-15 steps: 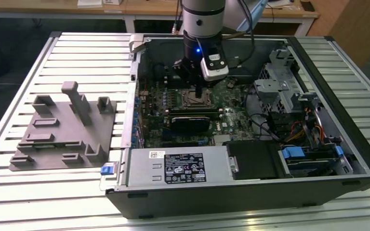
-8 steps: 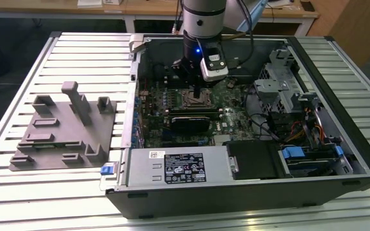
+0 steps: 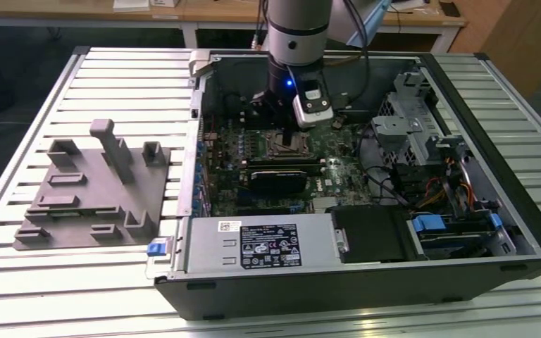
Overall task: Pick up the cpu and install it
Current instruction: 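Install the second cpu locking lever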
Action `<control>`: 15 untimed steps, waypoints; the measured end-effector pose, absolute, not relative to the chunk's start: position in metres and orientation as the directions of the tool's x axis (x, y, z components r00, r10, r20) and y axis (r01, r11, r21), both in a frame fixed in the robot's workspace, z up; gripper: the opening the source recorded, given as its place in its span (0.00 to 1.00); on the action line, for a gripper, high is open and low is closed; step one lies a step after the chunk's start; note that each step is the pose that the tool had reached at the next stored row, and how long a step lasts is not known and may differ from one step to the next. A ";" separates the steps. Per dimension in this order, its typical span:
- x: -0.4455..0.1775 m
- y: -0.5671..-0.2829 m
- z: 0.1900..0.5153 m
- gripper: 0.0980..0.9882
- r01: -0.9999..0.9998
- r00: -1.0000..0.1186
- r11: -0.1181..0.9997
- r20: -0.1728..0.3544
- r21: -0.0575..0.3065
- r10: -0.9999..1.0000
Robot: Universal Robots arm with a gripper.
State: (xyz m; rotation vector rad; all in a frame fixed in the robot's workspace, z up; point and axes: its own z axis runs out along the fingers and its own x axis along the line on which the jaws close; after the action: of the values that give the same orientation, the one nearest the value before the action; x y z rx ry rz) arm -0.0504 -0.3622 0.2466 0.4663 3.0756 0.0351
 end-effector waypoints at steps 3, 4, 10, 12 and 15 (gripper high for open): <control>-0.051 -0.367 0.244 0.01 0.295 -0.955 0.955 -0.023 0.039 0.296; -0.051 -0.368 0.243 0.01 0.295 -0.955 0.955 -0.022 0.043 0.296; -0.053 -0.372 0.238 0.01 0.289 -0.957 0.954 -0.010 0.081 0.291; -0.054 -0.373 0.236 0.01 0.287 -0.957 0.953 -0.006 0.096 0.289; -0.057 -0.375 0.234 0.01 0.285 -0.958 0.952 0.000 0.115 0.287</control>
State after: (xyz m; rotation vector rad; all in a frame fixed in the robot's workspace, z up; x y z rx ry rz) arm -0.0575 -0.3754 0.2340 0.4521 3.0869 0.1776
